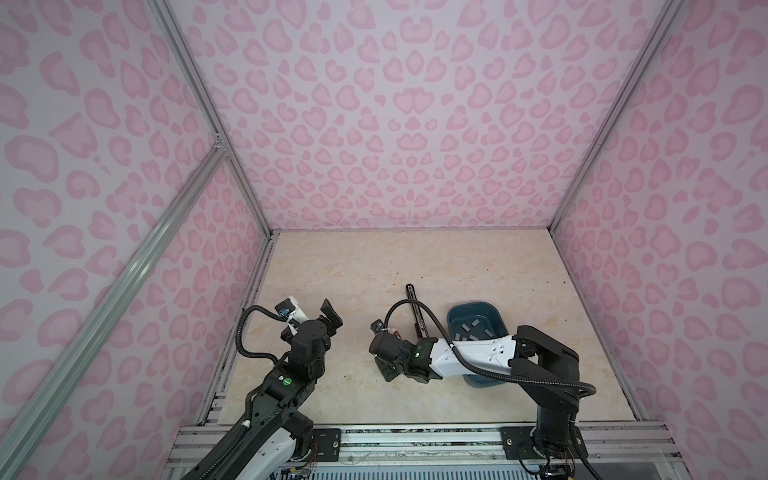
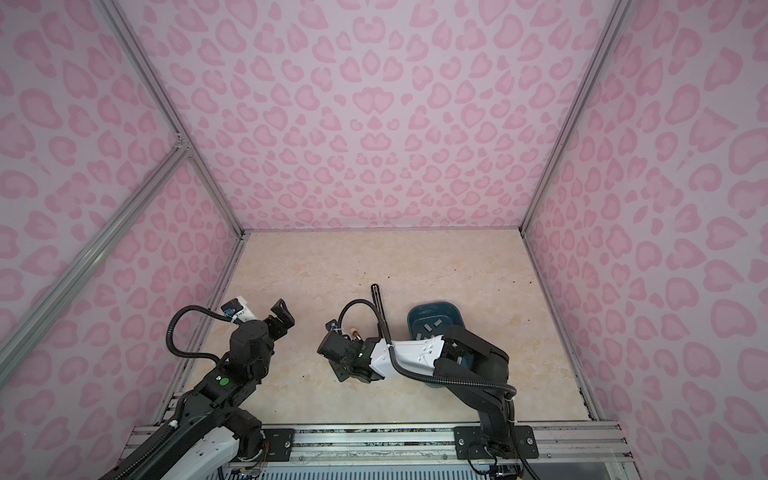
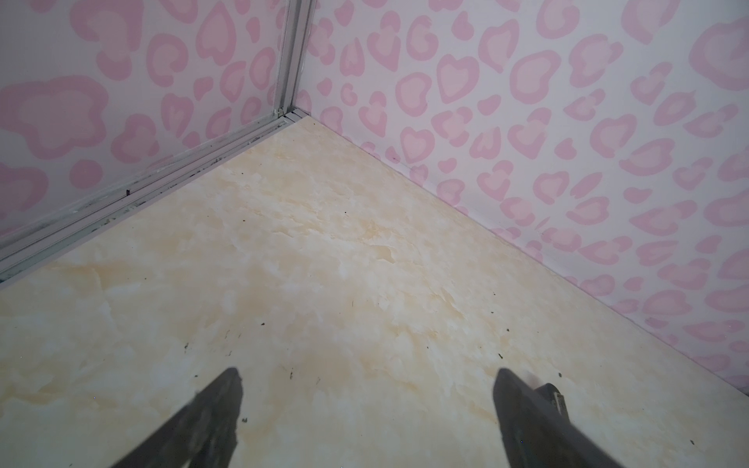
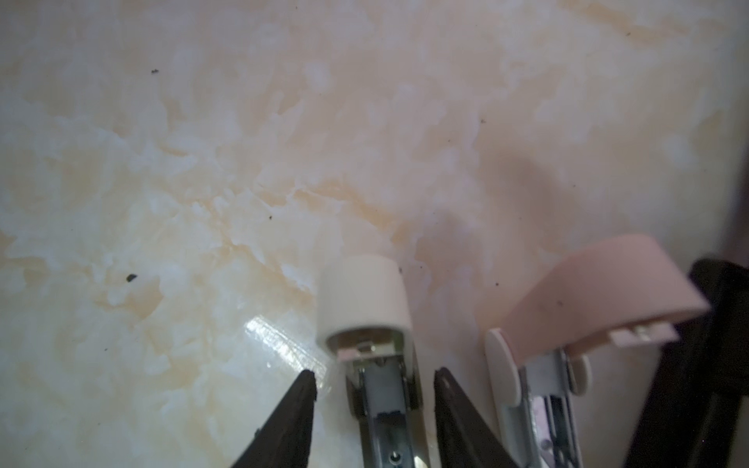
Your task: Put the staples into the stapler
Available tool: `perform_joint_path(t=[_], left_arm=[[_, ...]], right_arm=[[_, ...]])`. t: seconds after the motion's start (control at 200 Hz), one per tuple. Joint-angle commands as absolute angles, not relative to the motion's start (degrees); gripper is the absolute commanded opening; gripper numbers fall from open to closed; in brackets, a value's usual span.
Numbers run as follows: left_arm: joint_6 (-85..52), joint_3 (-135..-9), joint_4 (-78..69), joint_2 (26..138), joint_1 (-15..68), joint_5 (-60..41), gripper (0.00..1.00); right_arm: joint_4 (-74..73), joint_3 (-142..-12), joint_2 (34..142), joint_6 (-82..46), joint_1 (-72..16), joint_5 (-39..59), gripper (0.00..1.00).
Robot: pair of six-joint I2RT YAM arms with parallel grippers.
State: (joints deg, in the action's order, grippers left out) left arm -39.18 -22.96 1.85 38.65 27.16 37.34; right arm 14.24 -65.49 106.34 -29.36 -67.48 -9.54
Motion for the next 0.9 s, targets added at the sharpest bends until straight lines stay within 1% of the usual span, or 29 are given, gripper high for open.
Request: perform_joint_path(t=[0.0, 0.105, 0.205, 0.31, 0.37, 0.48, 0.61, 0.685, 0.78, 0.895], left_arm=[[-39.7, -23.6, 2.3, 38.3, 27.1, 37.9, 0.97], [-38.9, -23.7, 1.8, 37.6, 27.1, 35.7, 0.97], [-37.4, -23.9, 1.2, 38.2, 27.1, 33.0, 0.97], [-36.5, -24.0, 0.7, 39.9, 27.1, 31.0, 0.97], [-35.2, -23.6, -0.6, 41.0, 27.1, 28.0, 0.97], [-33.8, -23.6, -3.0, 43.6, 27.1, 23.5, 0.97], [-33.8, -25.4, -2.5, 47.4, 27.1, 22.5, 0.97], [-34.0, -26.3, -2.0, 49.3, 27.1, 22.3, 0.97], [-34.5, -26.8, -1.8, 50.6, 27.1, 21.6, 0.97], [-34.4, -27.2, -2.0, 51.2, 27.1, 21.1, 0.97]], right_arm=[[13.5, -63.5, 102.6, -28.8, -67.9, -14.4, 0.48], [13.1, -60.7, 96.8, -28.6, -67.9, -19.2, 0.48], [14.8, -59.4, 92.1, -28.5, -67.2, -25.0, 0.45], [16.4, -57.9, 87.1, -27.9, -65.2, -29.3, 0.42], [16.5, -56.3, 84.1, -28.1, -63.2, -30.1, 0.4], [16.4, -53.0, 79.4, -30.1, -56.7, -26.3, 0.38], [17.1, -49.4, 74.9, -34.4, -47.9, -22.0, 0.36], [15.8, -46.0, 72.8, -37.4, -41.7, -18.1, 0.33], [14.2, -42.9, 71.8, -40.3, -35.7, -14.3, 0.33], [13.7, -41.5, 71.8, -41.7, -31.7, -13.2, 0.35]])
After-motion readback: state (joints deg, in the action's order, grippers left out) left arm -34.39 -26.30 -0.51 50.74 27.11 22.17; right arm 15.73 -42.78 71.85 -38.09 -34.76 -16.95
